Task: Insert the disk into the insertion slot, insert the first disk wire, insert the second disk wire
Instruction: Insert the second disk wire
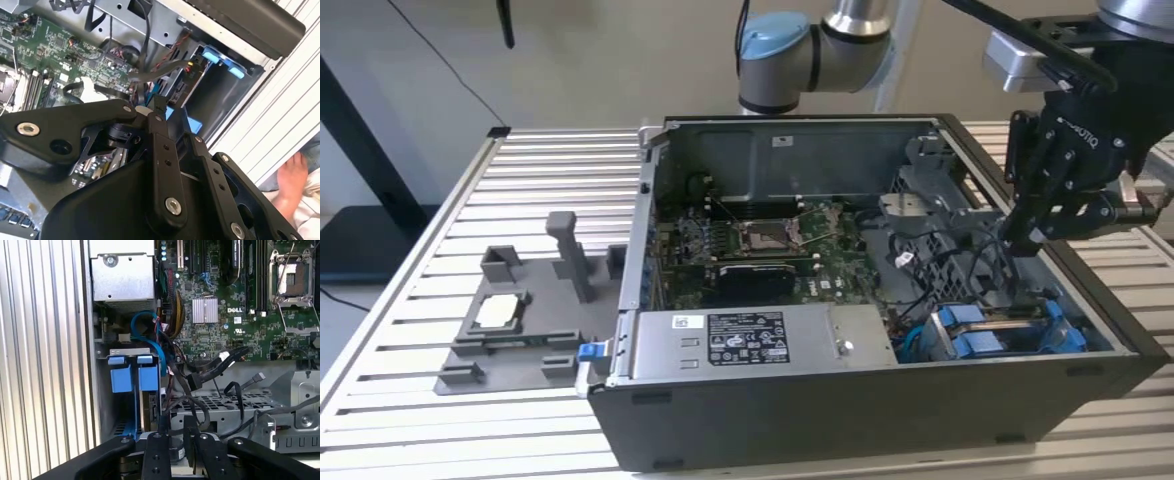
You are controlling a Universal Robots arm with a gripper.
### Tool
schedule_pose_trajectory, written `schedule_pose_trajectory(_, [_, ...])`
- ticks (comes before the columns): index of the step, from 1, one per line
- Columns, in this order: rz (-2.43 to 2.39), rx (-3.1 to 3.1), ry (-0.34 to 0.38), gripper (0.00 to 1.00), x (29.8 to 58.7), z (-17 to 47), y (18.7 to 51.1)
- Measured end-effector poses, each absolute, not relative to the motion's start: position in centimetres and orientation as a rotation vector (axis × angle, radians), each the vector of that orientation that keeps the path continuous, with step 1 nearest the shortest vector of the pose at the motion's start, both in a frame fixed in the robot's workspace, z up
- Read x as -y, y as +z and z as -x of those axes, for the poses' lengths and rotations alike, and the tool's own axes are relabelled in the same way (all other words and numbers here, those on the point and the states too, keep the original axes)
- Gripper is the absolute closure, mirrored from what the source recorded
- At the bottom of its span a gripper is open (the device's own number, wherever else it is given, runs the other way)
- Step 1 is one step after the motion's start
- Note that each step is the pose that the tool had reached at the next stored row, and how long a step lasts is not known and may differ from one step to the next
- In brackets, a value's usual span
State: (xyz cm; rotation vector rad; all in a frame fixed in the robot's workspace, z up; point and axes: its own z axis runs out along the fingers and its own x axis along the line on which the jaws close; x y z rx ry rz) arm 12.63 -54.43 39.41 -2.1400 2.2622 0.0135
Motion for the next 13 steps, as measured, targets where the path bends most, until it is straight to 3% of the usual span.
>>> schedule_pose_trajectory(13, [2.141,-2.261,0.014,0.73,53.1,-10.0,39.4])
